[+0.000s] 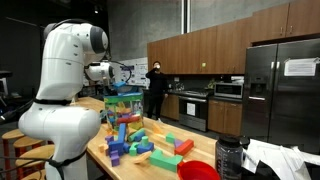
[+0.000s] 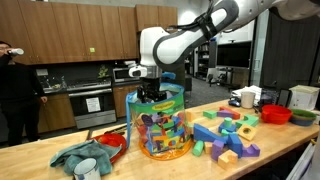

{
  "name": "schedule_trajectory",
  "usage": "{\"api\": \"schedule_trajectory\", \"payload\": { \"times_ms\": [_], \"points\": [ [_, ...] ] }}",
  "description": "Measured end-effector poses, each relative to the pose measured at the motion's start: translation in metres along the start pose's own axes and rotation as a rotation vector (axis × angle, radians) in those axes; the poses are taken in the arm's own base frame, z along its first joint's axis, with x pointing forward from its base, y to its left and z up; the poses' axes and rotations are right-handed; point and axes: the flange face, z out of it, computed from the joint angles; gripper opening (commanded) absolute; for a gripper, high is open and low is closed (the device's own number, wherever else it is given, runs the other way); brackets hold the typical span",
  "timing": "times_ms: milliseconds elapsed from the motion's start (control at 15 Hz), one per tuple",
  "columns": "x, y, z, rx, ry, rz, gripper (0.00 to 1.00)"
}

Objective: Remove one purple block from the toy bag

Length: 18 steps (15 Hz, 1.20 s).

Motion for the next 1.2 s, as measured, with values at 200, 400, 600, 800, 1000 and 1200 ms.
{"api": "schedule_trajectory", "payload": {
  "times_ms": [200, 400, 600, 800, 1000, 1200],
  "points": [
    [0.001, -0.006, 0.009, 0.018, -0.001, 0.023, 1.0],
    [0.001, -0.007, 0.01, 0.02, -0.001, 0.031, 1.0],
    [0.001, -0.006, 0.01, 0.019, -0.003, 0.025, 1.0],
    [0.001, -0.006, 0.01, 0.016, -0.013, 0.004, 1.0],
    [0.0, -0.006, 0.013, 0.008, -0.04, -0.028, 1.0],
    [-0.001, -0.004, 0.018, -0.014, -0.089, -0.076, 1.0]
  ]
}}
